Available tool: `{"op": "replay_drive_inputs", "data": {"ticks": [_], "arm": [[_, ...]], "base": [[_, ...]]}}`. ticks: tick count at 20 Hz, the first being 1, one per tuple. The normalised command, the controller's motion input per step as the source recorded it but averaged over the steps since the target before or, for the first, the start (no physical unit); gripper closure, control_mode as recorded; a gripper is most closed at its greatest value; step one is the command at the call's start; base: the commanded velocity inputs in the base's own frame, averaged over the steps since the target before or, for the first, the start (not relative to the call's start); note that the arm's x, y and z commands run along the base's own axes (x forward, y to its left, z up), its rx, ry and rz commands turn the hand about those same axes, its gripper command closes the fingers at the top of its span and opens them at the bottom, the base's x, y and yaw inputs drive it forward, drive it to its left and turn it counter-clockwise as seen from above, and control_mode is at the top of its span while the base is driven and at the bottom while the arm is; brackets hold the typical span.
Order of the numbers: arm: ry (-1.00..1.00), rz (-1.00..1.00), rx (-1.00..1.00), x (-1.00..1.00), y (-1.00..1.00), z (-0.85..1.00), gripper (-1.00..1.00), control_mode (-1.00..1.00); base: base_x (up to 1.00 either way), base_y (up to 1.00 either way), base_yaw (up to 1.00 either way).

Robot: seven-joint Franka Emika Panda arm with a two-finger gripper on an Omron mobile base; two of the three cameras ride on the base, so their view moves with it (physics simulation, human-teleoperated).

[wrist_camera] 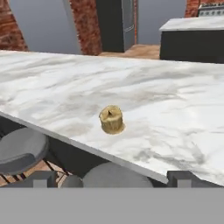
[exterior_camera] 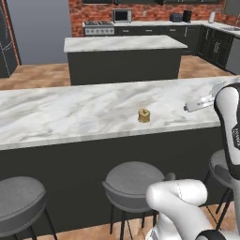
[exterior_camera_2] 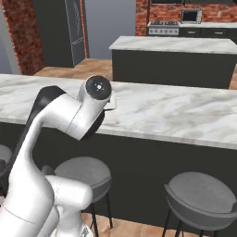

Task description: Get the candle and the beer from the cabinet and move them to the dining counter.

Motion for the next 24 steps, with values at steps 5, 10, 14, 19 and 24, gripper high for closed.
{"op": "replay_drive_inputs", "data": {"ticks": [5, 10, 14, 19, 24], "arm": [[0.0, -0.44, 0.0, -0.73, -0.45, 0.32, -1.0, -1.0], [0.06, -0.31, 0.0, -0.45, -0.17, 0.46, -1.0, -1.0], [0.11, -0.1, 0.0, -0.32, 0.0, 0.5, -1.0, -1.0], [0.09, 0.0, 0.0, -0.46, 0.12, 0.27, -1.0, -1.0], [0.08, 0.02, -0.01, -0.73, 0.35, 0.2, -1.0, -1.0]], "base": [[0.0, 0.0, 0.0], [0.0, 0.0, 0.0], [0.0, 0.0, 0.0], [0.0, 0.0, 0.0], [0.0, 0.0, 0.0]]}}
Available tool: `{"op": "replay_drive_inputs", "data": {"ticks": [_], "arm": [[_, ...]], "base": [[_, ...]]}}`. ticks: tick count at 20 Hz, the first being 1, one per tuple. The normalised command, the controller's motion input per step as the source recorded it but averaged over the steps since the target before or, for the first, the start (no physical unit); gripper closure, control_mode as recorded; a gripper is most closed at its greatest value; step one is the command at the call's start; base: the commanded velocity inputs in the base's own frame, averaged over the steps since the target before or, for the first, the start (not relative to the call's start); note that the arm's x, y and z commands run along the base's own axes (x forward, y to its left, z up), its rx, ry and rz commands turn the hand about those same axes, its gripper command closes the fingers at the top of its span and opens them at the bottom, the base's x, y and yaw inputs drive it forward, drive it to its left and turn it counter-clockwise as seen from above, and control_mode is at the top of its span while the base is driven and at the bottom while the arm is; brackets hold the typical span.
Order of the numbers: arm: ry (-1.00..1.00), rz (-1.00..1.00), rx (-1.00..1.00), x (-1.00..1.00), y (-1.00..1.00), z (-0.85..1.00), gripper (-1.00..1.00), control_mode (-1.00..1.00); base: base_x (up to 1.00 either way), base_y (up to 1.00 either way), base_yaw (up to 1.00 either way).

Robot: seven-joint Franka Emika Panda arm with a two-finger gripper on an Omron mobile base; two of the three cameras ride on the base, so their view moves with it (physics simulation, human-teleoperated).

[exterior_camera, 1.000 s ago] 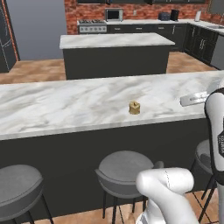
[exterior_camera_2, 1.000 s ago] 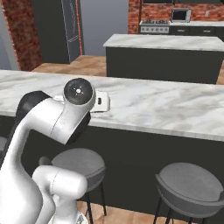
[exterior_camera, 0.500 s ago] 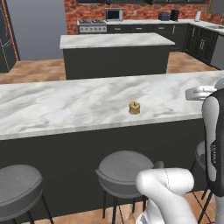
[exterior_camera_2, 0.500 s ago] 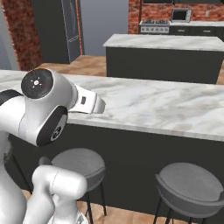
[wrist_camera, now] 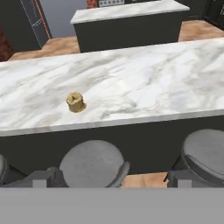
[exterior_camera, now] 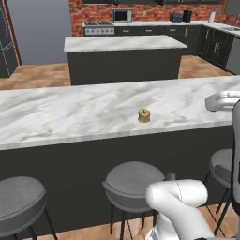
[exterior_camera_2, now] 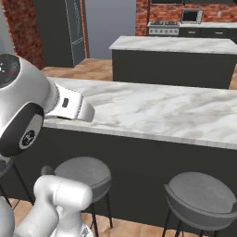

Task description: Get the candle and the beer from the cabinet and move them to the dining counter.

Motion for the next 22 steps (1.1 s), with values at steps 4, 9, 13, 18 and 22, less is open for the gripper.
{"op": "replay_drive_inputs", "data": {"ticks": [4, 9, 13, 18, 22], "arm": [[0.01, 0.0, -0.06, -0.57, 0.56, 0.22, -1.0, -1.0], [0.0, 0.0, -0.03, -0.28, 0.45, 0.22, -1.0, -1.0], [0.01, 0.0, 0.0, -0.05, 0.22, 0.05, -1.0, -1.0], [0.0, 0.0, 0.0, -0.02, 0.02, 0.0, -1.0, -1.0], [0.0, 0.0, 0.0, 0.0, 0.0, 0.0, -1.0, -1.0]], "base": [[0.0, 0.0, 0.0], [0.0, 0.0, 0.0], [0.0, 0.0, 0.0], [0.0, 0.0, 0.0], [0.0, 0.0, 0.0]]}}
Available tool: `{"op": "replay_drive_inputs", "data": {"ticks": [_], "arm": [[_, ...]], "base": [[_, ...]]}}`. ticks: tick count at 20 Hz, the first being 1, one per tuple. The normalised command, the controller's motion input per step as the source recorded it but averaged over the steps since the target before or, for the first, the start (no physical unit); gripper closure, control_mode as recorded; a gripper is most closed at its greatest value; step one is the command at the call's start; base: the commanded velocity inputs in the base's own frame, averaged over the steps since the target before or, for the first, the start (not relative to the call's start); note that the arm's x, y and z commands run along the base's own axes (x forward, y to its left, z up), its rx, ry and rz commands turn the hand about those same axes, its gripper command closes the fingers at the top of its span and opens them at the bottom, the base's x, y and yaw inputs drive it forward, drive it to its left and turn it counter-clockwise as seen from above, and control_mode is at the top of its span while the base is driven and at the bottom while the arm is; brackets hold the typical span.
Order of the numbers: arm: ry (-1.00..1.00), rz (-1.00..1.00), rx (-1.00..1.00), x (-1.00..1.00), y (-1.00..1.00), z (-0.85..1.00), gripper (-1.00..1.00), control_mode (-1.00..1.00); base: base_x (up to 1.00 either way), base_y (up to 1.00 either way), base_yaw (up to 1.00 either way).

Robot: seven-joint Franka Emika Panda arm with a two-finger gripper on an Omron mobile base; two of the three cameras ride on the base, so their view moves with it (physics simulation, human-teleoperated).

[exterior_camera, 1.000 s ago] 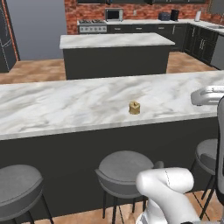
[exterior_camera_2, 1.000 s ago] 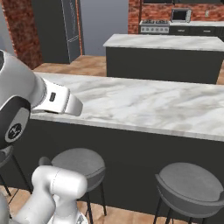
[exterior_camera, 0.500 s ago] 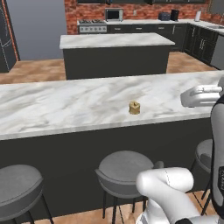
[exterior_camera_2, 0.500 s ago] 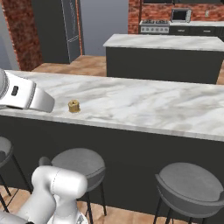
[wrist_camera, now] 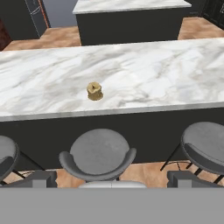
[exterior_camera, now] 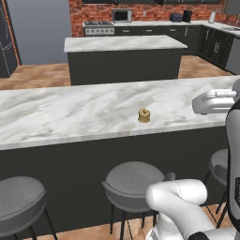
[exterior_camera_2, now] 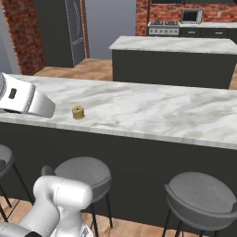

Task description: Get the candle and the beer from the cabinet and move them to the dining counter.

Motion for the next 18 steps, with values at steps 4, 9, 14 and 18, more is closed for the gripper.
{"op": "replay_drive_inputs", "data": {"ticks": [4, 9, 14, 18], "arm": [[0.0, 0.01, 0.0, 0.0, 0.0, 0.0, -1.0, -1.0], [0.0, 0.02, -0.01, 0.0, 0.0, 0.0, -1.0, -1.0], [0.01, 0.0, 0.0, 0.0, 0.0, 0.0, -1.0, -1.0], [0.0, 0.0, 0.0, 0.0, 0.0, 0.0, -1.0, 1.0]], "base": [[0.0, 0.0, 0.0], [0.0, 0.0, 0.0], [0.0, 0.0, 0.0], [-0.08, -0.01, 0.0]]}}
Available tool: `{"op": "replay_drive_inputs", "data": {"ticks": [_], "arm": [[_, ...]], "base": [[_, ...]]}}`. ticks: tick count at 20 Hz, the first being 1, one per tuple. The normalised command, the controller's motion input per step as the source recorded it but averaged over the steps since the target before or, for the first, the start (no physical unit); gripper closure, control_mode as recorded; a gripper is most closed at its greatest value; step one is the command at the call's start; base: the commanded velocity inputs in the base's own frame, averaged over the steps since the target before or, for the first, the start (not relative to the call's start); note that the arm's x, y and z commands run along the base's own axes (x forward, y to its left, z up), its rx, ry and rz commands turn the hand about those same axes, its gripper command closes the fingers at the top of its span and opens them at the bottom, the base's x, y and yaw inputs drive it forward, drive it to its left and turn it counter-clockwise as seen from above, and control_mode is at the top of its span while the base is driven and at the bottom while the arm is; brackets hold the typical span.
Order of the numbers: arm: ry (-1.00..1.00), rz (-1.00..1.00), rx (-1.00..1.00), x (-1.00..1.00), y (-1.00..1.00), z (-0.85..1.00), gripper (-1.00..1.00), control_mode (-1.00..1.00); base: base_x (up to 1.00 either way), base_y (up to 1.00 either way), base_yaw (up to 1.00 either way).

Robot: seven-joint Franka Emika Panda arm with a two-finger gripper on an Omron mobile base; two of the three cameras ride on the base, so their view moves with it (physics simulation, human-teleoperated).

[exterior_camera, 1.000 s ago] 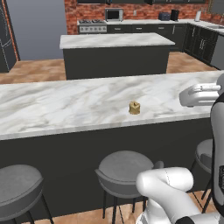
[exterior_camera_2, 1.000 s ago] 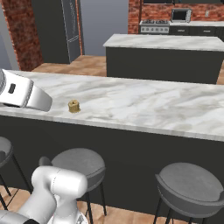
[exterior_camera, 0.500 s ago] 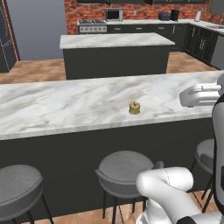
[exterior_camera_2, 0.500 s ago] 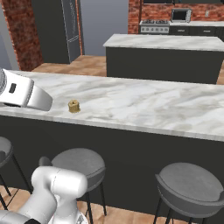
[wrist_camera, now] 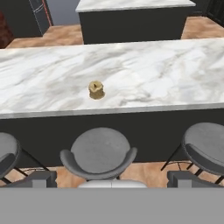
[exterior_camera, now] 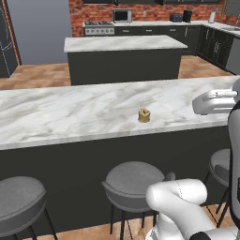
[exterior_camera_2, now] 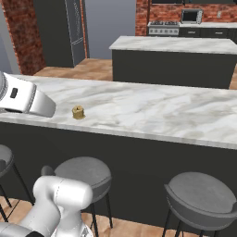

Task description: Get the candle and the beer from the cabinet and move them to the dining counter.

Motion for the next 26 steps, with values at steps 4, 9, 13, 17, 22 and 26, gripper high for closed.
{"op": "replay_drive_inputs", "data": {"ticks": [4, 9, 13, 17, 22, 26], "arm": [[0.0, 0.0, 0.0, 0.0, 0.0, 0.0, -1.0, 1.0], [0.0, 0.0, 0.0, 0.0, 0.0, 0.0, -1.0, 1.0], [0.0, 0.0, 0.0, 0.0, 0.0, 0.0, -1.0, 1.0], [0.0, 0.0, 0.0, 0.0, 0.0, 0.0, -1.0, 1.0], [0.0, 0.0, 0.0, 0.0, 0.0, 0.0, -1.0, 1.0], [0.0, 0.0, 0.0, 0.0, 0.0, 0.0, -1.0, 1.0]], "base": [[-0.66, -0.31, -0.07], [-0.88, -0.7, -0.15], [-0.79, -1.0, -0.08], [-0.65, -1.0, -0.02], [-0.3, -1.0, 0.0], [0.0, -1.0, -0.01]]}}
